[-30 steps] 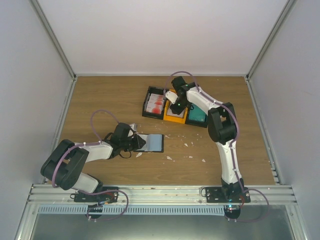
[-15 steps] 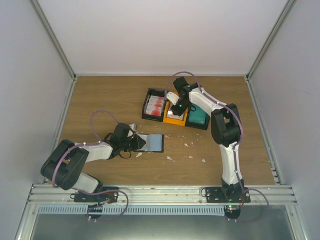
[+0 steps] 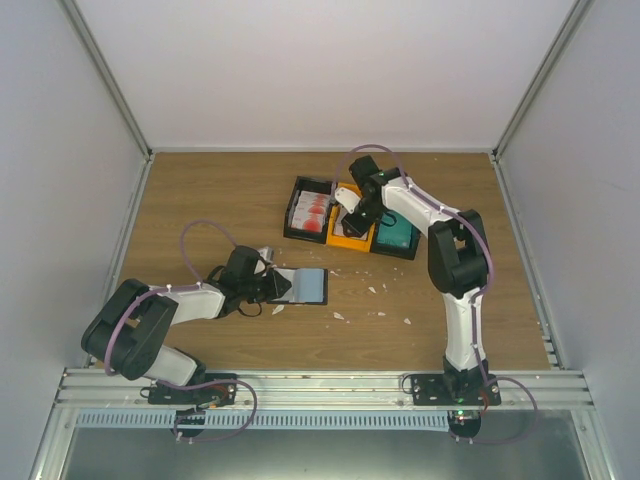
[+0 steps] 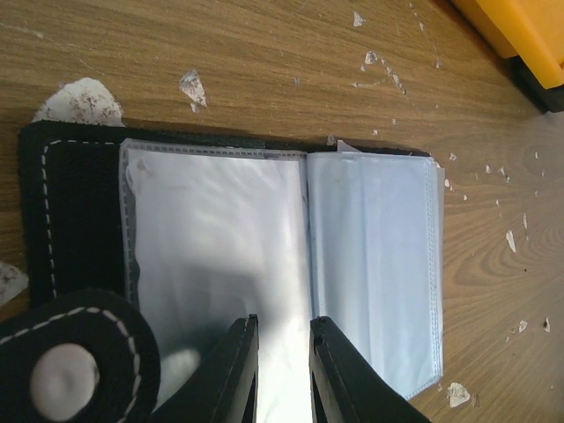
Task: Put the credit cards into the card holder
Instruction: Pick up the credit card from the storage box.
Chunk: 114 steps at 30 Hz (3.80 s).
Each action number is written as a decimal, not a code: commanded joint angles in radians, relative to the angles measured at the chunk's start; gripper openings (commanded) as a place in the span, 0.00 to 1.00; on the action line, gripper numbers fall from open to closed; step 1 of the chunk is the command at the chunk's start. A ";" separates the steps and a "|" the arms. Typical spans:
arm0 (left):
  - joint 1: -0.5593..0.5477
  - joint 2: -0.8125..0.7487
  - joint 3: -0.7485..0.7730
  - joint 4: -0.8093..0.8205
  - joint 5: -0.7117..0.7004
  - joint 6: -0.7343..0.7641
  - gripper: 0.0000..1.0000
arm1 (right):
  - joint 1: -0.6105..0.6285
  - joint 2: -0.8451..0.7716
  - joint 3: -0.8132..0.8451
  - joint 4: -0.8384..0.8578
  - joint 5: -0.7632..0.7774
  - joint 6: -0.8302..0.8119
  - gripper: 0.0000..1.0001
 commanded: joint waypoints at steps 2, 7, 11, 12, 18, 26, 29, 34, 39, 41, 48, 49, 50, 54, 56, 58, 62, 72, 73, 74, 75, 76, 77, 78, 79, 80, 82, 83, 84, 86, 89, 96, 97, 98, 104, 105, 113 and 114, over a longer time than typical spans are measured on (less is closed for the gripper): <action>0.010 -0.016 -0.017 0.003 -0.003 0.023 0.19 | 0.002 -0.032 -0.032 -0.051 -0.046 0.016 0.36; 0.011 -0.025 -0.024 0.003 -0.005 0.021 0.19 | 0.001 -0.048 -0.051 -0.051 -0.069 0.012 0.40; 0.011 -0.014 -0.023 0.009 0.001 0.021 0.19 | 0.001 -0.063 -0.076 -0.050 -0.095 0.008 0.44; 0.012 -0.010 -0.023 0.011 0.003 0.022 0.19 | 0.001 -0.066 -0.080 -0.049 -0.101 0.009 0.45; 0.012 -0.008 -0.026 0.018 0.009 0.021 0.19 | 0.004 -0.079 -0.093 -0.050 -0.120 -0.002 0.46; 0.013 -0.011 -0.025 0.021 0.020 0.027 0.20 | 0.008 -0.109 -0.081 -0.022 -0.117 -0.023 0.52; 0.013 -0.010 -0.022 0.021 0.021 0.030 0.20 | 0.009 -0.095 -0.057 0.003 -0.057 -0.005 0.57; 0.012 -0.002 -0.015 0.021 0.025 0.035 0.20 | 0.012 -0.047 -0.037 0.027 0.017 -0.001 0.66; 0.012 0.010 -0.008 0.019 0.029 0.036 0.20 | 0.026 -0.003 -0.029 0.017 0.010 -0.018 0.68; 0.012 0.011 -0.006 0.019 0.030 0.035 0.20 | 0.035 0.007 -0.031 0.010 0.001 -0.024 0.68; 0.012 0.006 -0.006 0.014 0.033 0.035 0.20 | 0.047 -0.010 -0.034 -0.029 -0.061 -0.043 0.63; 0.012 0.004 -0.006 0.012 0.032 0.035 0.20 | 0.047 -0.019 -0.035 -0.029 -0.066 -0.044 0.61; 0.012 0.002 -0.008 0.010 0.033 0.036 0.20 | 0.047 -0.027 -0.035 -0.030 -0.070 -0.044 0.60; 0.012 -0.001 -0.007 0.007 0.030 0.036 0.20 | 0.045 -0.049 -0.043 -0.038 -0.074 -0.044 0.53; 0.013 -0.001 -0.004 0.007 0.029 0.035 0.20 | 0.045 -0.054 -0.047 -0.042 -0.073 -0.042 0.49; 0.013 -0.004 -0.002 0.005 0.027 0.032 0.20 | 0.044 -0.052 -0.046 -0.047 -0.051 -0.028 0.45; 0.012 -0.011 -0.001 -0.002 0.021 0.030 0.20 | 0.044 -0.054 -0.052 -0.049 -0.037 -0.020 0.40; 0.013 -0.018 0.004 -0.007 0.024 0.032 0.20 | 0.044 -0.083 -0.051 -0.030 -0.007 0.000 0.13; 0.013 -0.020 0.004 -0.007 0.023 0.032 0.20 | 0.044 -0.090 -0.050 -0.025 0.002 0.004 0.11; 0.012 -0.023 0.005 -0.007 0.024 0.033 0.20 | 0.044 -0.097 -0.049 -0.021 0.012 0.009 0.08; 0.013 -0.025 0.006 -0.006 0.026 0.034 0.20 | 0.044 -0.107 -0.049 -0.016 0.021 0.017 0.05; 0.013 -0.026 0.006 -0.005 0.026 0.035 0.21 | 0.044 -0.115 -0.048 -0.010 0.033 0.024 0.02; 0.012 -0.028 0.007 -0.004 0.028 0.036 0.21 | 0.044 -0.123 -0.047 -0.004 0.044 0.034 0.01; 0.012 -0.031 0.007 -0.004 0.030 0.036 0.22 | 0.045 -0.131 -0.047 0.007 0.053 0.048 0.01; 0.013 -0.034 0.007 -0.004 0.030 0.038 0.23 | 0.043 -0.141 -0.048 0.014 0.063 0.061 0.00; 0.012 -0.037 0.007 0.000 0.032 0.039 0.23 | 0.041 -0.152 -0.051 0.026 0.066 0.076 0.01; 0.012 -0.046 0.008 0.006 0.037 0.040 0.25 | 0.039 -0.179 -0.070 0.055 0.071 0.105 0.01; 0.012 -0.049 0.009 0.009 0.040 0.040 0.26 | 0.038 -0.192 -0.082 0.074 0.078 0.124 0.01; 0.012 -0.052 0.010 0.011 0.042 0.041 0.27 | 0.037 -0.204 -0.093 0.092 0.087 0.145 0.01; 0.013 -0.059 0.013 0.021 0.052 0.041 0.30 | 0.032 -0.226 -0.114 0.126 0.095 0.195 0.00; 0.012 -0.069 0.024 0.033 0.072 0.042 0.36 | 0.015 -0.264 -0.147 0.179 0.096 0.290 0.01; 0.013 -0.104 0.043 0.064 0.105 0.040 0.49 | -0.020 -0.384 -0.298 0.354 -0.044 0.646 0.00; 0.013 -0.110 0.046 0.071 0.115 0.040 0.50 | -0.021 -0.408 -0.354 0.401 -0.103 0.696 0.00; 0.012 -0.117 0.046 0.078 0.123 0.038 0.52 | -0.021 -0.431 -0.410 0.464 -0.175 0.746 0.00; 0.012 -0.196 0.042 0.129 0.197 -0.003 0.63 | -0.002 -0.508 -0.651 0.744 -0.542 0.975 0.01; 0.013 -0.215 0.039 0.133 0.204 -0.014 0.65 | 0.004 -0.521 -0.687 0.790 -0.577 1.016 0.00; 0.013 -0.339 0.021 0.134 0.256 -0.154 0.81 | 0.024 -0.591 -0.922 1.190 -0.812 1.381 0.00; 0.012 -0.343 0.022 0.135 0.270 -0.172 0.81 | 0.029 -0.598 -0.945 1.230 -0.824 1.422 0.01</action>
